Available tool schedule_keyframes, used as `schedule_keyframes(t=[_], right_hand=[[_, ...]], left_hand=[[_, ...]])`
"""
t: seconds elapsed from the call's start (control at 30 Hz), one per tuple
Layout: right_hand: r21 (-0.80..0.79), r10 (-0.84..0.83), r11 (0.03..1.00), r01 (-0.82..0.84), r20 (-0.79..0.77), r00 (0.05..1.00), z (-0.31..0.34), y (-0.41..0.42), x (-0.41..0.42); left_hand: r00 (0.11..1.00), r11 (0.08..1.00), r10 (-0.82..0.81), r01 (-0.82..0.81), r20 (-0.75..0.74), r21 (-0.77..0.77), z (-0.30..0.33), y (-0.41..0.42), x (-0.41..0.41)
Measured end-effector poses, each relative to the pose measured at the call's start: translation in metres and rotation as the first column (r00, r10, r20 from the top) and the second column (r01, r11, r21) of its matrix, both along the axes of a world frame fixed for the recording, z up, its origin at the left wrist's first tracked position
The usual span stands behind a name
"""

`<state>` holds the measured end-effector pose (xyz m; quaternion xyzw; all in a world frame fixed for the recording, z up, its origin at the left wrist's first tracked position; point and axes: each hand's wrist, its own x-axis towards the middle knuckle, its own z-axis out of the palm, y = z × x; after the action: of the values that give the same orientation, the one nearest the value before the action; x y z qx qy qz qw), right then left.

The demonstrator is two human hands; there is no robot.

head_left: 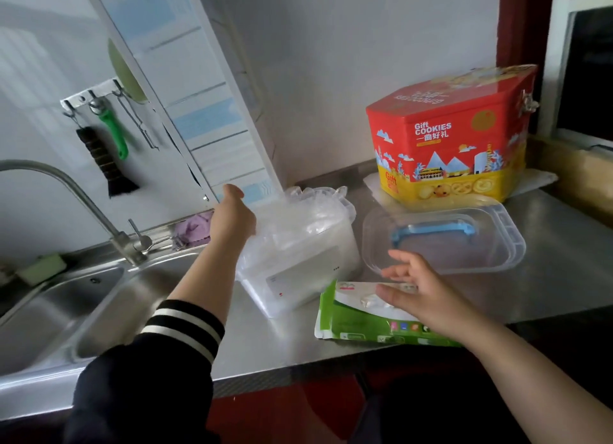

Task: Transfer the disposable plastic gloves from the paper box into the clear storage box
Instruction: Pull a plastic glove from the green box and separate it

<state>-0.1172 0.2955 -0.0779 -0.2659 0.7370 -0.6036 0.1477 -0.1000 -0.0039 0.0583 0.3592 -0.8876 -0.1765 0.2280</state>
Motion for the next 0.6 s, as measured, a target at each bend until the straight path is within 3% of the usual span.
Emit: schedule_keyframes(t=[0.1,0.33,0.5,0.6], right_hand=[[0.022,0.002,1.000,-0.002,-0.024,1.000,-0.001,0.000,0.001],[0.028,-0.006,1.000,0.007,-0.045,0.999,0.001,0.000,0.003],[0.037,-0.005,0.999,0.006,-0.049,0.999,0.003,0.001,0.005],[0.048,-0.006,0.999,0.008,-0.054,0.999,0.003,0.001,0.005]], left_hand=[[0.999,0.979,-0.011,0.020,0.045,-0.205,-0.012,0.002,0.010],[0.883,0.879,0.166,0.070,0.440,-0.472,-0.024,0.015,0.018],[0.799,0.853,0.150,0.194,0.582,-0.485,-0.027,0.012,0.014],[0.696,0.906,0.031,0.283,0.717,-0.314,-0.028,-0.002,0.011]])
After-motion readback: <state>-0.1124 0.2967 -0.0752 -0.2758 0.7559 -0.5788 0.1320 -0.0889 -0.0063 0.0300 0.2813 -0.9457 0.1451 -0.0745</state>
